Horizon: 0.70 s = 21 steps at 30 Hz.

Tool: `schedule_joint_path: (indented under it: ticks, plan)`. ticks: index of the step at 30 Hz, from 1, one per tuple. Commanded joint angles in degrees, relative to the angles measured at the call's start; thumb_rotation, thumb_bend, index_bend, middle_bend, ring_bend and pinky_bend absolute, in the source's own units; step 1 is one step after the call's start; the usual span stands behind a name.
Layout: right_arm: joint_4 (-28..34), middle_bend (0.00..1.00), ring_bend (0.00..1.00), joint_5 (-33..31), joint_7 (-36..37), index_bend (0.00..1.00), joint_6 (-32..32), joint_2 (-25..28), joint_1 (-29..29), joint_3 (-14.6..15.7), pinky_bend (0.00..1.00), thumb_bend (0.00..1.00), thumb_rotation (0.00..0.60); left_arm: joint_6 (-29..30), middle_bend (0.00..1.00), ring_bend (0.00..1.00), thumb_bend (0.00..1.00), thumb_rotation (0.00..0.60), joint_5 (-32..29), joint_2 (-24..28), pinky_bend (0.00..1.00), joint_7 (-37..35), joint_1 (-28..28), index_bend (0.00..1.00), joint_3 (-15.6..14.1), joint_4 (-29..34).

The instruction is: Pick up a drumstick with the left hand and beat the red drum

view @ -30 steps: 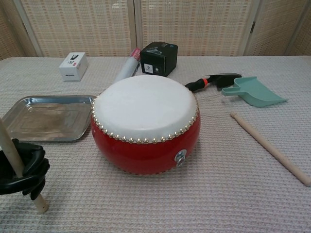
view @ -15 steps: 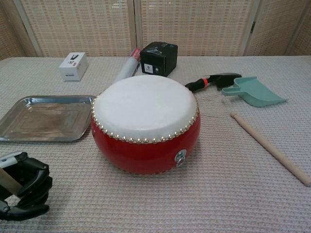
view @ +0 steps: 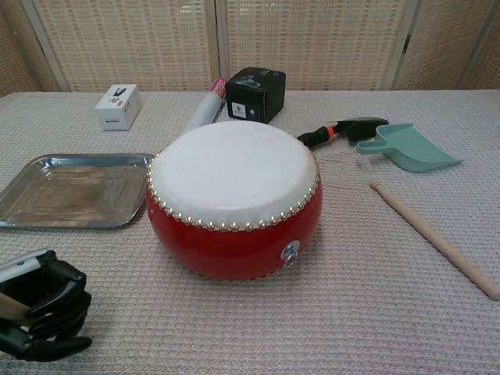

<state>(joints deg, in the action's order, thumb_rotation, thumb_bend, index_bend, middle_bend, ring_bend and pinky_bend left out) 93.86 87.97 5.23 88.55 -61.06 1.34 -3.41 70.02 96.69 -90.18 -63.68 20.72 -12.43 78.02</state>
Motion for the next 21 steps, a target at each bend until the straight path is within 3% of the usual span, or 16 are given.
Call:
schedule_joint_path:
  ticks: [1,12,18,21]
  plan:
    - [0.01,0.11,0.00,-0.01,-0.03,0.06,-0.01,-0.02,-0.01,0.02,0.05,0.24,0.600,-0.08,0.92,0.86,0.25,0.600,-0.48,-0.82,0.78,-0.48,-0.16,0.94,0.31,-0.40]
    - [0.14,0.10,0.00,-0.13,-0.28,0.06,0.21,0.07,-0.17,-0.05,0.05,0.24,0.600,-0.52,1.00,0.95,0.33,0.600,-0.82,-2.09,0.92,0.91,-0.25,1.00,0.47,-1.82]
    - [0.02,0.10,0.00,-0.15,-0.24,0.06,0.02,-0.05,-0.06,-0.07,0.05,0.24,0.600,-0.25,1.00,0.97,0.52,0.600,-1.65,-2.72,1.00,3.17,-0.68,1.00,1.20,-2.42]
    - [-0.01,0.10,0.00,-0.19,-0.19,0.06,0.03,-0.05,-0.08,-0.09,0.05,0.24,0.600,-0.32,1.00,0.97,0.57,0.600,-1.74,-2.90,1.00,4.25,-0.72,1.00,1.34,-2.79]
